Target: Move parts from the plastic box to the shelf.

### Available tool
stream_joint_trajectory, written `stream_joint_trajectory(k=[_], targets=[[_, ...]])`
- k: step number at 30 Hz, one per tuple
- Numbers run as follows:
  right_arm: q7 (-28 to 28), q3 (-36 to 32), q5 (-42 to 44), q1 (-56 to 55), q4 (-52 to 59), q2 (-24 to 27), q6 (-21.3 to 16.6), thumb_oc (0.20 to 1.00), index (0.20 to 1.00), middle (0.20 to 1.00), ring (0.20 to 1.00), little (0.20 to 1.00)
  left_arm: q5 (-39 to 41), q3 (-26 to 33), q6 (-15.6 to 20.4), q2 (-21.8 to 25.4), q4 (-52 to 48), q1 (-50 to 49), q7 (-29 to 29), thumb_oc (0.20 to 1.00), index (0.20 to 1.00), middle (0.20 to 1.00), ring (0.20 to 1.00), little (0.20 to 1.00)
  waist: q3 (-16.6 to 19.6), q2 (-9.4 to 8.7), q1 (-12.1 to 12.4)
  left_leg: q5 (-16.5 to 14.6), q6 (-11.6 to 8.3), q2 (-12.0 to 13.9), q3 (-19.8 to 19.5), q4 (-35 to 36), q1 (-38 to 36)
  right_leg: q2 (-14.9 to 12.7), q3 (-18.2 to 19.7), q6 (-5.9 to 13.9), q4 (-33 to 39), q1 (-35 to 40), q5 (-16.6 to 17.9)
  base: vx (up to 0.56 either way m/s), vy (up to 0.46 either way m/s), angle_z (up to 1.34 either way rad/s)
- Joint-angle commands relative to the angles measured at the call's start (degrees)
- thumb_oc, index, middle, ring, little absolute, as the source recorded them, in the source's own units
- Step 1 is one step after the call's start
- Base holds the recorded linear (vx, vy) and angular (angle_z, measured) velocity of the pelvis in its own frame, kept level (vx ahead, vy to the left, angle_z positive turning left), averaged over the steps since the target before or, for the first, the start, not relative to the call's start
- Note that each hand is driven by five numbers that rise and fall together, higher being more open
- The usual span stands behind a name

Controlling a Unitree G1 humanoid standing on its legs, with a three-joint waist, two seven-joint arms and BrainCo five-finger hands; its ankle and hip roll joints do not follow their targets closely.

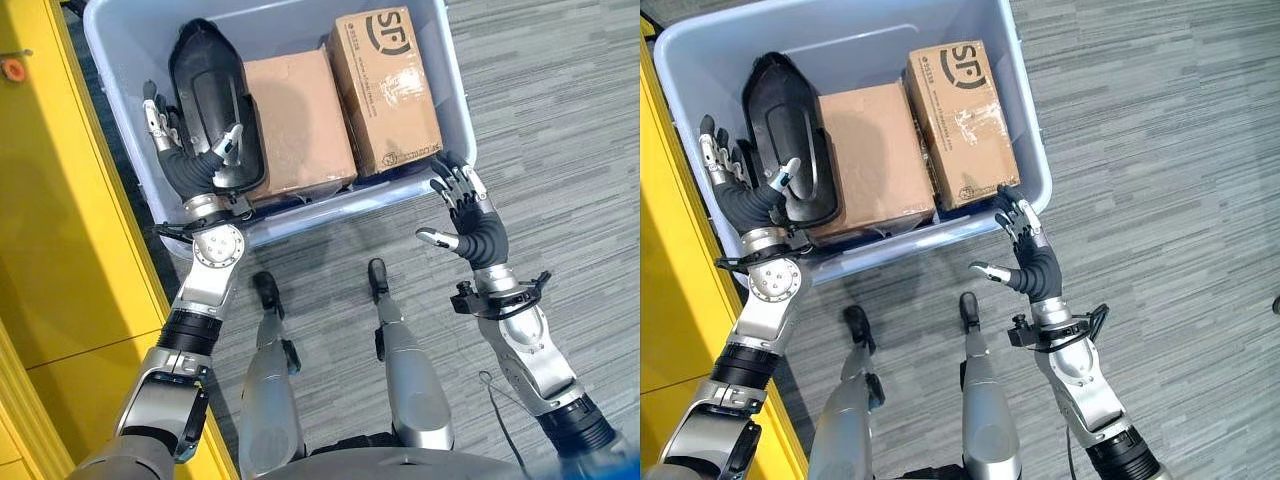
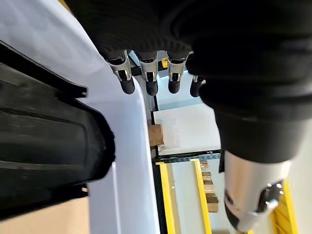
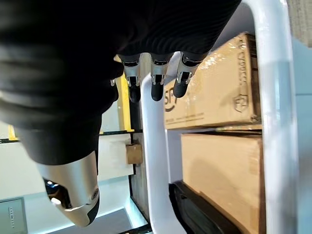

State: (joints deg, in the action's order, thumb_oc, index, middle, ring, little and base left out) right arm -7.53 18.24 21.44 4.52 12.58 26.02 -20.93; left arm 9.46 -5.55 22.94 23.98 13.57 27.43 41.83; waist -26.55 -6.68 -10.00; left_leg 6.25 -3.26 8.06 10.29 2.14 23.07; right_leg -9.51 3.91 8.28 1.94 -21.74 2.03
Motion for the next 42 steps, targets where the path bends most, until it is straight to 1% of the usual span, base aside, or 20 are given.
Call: stream_joint_trajectory(k=[1,7,22,25,28,33,34,39,42], targets=[[-0.29,-3.31,1.24,-1.68,3.23,2.22,-3.91,1.0,1.0,1.0,1.0,1.0,-2.73,3.46,1.82,1.76,2.08,2.6,1.86,1.0,1.0,1.0,1.0,1.0,1.49,-0.98,0.83,-0.6,-6.21,6.92,-2.33,-2.87,-3.54,-4.11,0.23,3.79,-3.44,-1.92,6.25,0.0,0.0,0.0],[-0.12,-3.7,1.39,-2.17,3.47,2.36,-4.03,1.0,1.0,1.0,1.0,1.0,-3.58,3.78,1.46,2.07,2.4,1.59,2.23,1.0,1.0,1.0,1.0,1.0,1.34,-1.37,0.9,-0.09,-6.25,6.98,-2.72,-2.95,-2.31,-3.97,0.01,3.66,-3.36,-2.7,6.61,0.0,0.0,0.0],[-0.48,-4.1,1.59,-3.09,3.8,2.94,-4.05,1.0,1.0,1.0,1.0,1.0,-2.73,4.44,0.59,1.58,6.2,0.49,3.37,1.0,1.0,1.0,1.0,1.0,0.26,-2.73,1.02,-0.41,-6.16,6.87,-3.39,-3.09,-0.61,-3.64,-0.67,3.55,-3.2,-3.37,6.35,0.0,0.001,0.0],[-0.49,-4.14,1.49,-3.05,3.79,3.19,-4.03,1.0,1.0,1.0,1.0,1.0,-3.08,4.28,-0.07,1.94,7.94,1.06,3.71,1.0,1.0,1.0,1.0,1.0,0.22,-2.97,1.03,-0.37,-6.13,6.84,-3.52,-3.22,-0.25,-3.65,-0.71,3.59,-2.99,-3.39,6.46,0.0,0.003,0.03],[-0.73,-4.08,1.56,-2.91,3.68,3.41,-4.1,1.0,1.0,1.0,1.0,1.0,-1.23,4.09,0.36,2.2,10.19,2.28,3.56,1.0,1.0,1.0,1.0,1.0,0.08,-3.29,0.84,-0.29,-6.15,6.83,-3.71,-3.26,0.09,-3.58,-0.86,3.61,-2.96,-3.67,6.63,0.0,-0.003,0.01],[-0.52,-3.94,1.79,-3.29,3.99,3.59,-4.03,1.0,1.0,1.0,1.0,1.0,-0.36,3.54,-0.53,2.89,13.76,3.24,3.1,1.0,1.0,1.0,1.0,1.0,0.3,-3.6,0.48,-0.58,-6.0,6.69,-3.68,-3.66,0.89,-3.56,-0.75,3.54,-2.88,-4.12,6.58,0.0,0.0,0.0],[-0.43,-3.81,1.9,-3.4,4.12,3.78,-4.03,1.0,1.0,1.0,1.0,1.0,0.34,3.41,-0.76,3.24,15.8,4.28,3.12,1.0,1.0,1.0,1.0,1.0,0.39,-3.63,0.31,-0.61,-5.98,6.62,-3.74,-3.67,1.2,-3.53,-0.8,3.49,-2.76,-4.31,6.61,0.0,0.0,0.0],[-0.42,-3.39,2.4,-3.32,4.21,4.22,-4.16,1.0,1.0,1.0,1.0,1.0,3.1,2.64,-0.82,4.07,21.18,6.86,2.47,1.0,1.0,1.0,1.0,1.0,0.49,-4.14,-0.16,-0.87,-5.96,6.68,-3.86,-3.96,1.8,-3.3,-0.55,3.51,-2.78,-4.75,6.63,0.0,0.0,0.0],[-0.44,-3.43,2.62,-3.55,4.2,4.23,-4.26,1.0,1.0,1.0,1.0,1.0,3.91,2.5,-0.84,4.3,22.37,7.51,2.08,1.0,1.0,1.0,1.0,1.0,0.56,-4.28,-0.31,-0.98,-5.92,6.65,-3.9,-4.06,2.05,-3.22,-0.48,3.47,-2.83,-4.85,6.61,0.0,0.0,0.0]])
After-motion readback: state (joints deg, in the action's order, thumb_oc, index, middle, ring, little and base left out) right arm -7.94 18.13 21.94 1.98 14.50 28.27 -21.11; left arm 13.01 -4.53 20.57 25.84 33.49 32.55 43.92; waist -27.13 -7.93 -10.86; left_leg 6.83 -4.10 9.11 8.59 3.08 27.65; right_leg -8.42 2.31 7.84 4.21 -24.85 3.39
